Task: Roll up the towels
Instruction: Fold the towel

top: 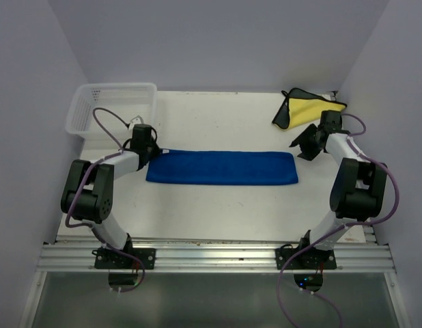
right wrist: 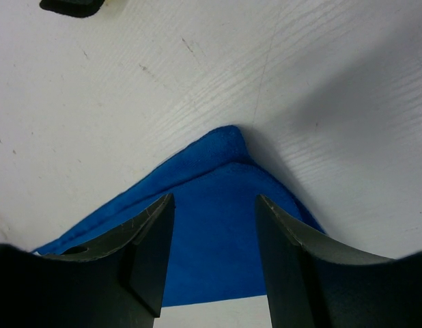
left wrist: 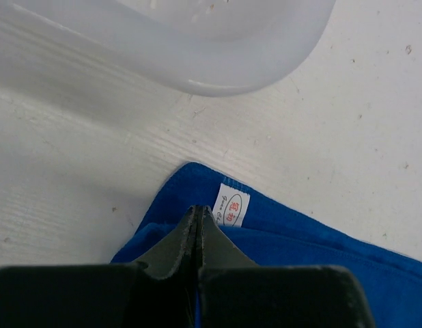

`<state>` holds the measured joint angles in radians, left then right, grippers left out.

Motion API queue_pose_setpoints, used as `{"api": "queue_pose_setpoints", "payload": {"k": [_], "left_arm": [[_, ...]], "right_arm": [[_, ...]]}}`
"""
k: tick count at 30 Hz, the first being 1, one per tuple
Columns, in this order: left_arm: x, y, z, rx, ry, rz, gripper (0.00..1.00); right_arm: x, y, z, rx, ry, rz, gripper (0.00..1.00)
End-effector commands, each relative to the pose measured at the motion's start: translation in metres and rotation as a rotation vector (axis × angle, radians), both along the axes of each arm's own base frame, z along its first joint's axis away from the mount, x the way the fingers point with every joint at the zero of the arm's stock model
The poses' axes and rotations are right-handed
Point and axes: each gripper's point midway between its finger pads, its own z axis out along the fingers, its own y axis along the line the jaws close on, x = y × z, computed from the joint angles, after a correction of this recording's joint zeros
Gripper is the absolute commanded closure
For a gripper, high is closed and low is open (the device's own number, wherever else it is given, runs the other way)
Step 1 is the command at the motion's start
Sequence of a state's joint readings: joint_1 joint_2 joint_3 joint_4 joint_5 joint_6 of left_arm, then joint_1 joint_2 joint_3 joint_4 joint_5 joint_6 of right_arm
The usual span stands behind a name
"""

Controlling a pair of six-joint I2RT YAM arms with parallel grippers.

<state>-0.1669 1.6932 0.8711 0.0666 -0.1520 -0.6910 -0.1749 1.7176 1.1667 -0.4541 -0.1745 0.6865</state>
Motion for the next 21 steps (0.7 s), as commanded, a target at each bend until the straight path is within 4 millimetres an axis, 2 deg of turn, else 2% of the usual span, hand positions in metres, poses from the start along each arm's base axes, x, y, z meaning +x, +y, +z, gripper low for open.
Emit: {"api": "queue_pose_setpoints", "payload": {"k": [1, 3, 6, 8, 11, 12, 17, 21], "left_arm": [[0.02, 0.008, 0.024, 0.041, -0.116, 0.028, 1.0], [0.022, 0.01, 0.037, 0.05, -0.145, 0.031, 1.0], [0.028, 0.007, 0.075, 0.055, -0.272, -0.003, 1.0], [0.028, 0.006, 0.092, 0.066, -0.311, -0.018, 1.0], [0.021, 0.006, 0.1, 0.074, -0.307, -0.028, 1.0], [0.018, 0.004, 0.096, 0.061, -0.285, -0.024, 1.0], [-0.021, -0.015, 0.041, -0.024, -0.118, -0.052, 1.0], [-0.038, -0.024, 0.021, -0.031, -0.068, -0.07, 1.0]], "right_arm": [[0.01, 0.003, 0.017, -0.007, -0.061, 0.037, 0.46], [0.01, 0.005, 0.021, 0.001, -0.071, 0.044, 0.46], [0.009, 0.006, 0.025, -0.003, -0.086, 0.058, 0.46], [0.008, 0.007, 0.026, -0.003, -0.093, 0.059, 0.46], [0.006, 0.009, 0.027, 0.007, -0.092, 0.067, 0.46], [0.004, 0.009, 0.028, 0.004, -0.092, 0.069, 0.46], [0.001, 0.009, 0.028, -0.001, -0.09, 0.071, 0.46], [0.001, 0.008, 0.026, -0.001, -0.086, 0.071, 0.46]]}}
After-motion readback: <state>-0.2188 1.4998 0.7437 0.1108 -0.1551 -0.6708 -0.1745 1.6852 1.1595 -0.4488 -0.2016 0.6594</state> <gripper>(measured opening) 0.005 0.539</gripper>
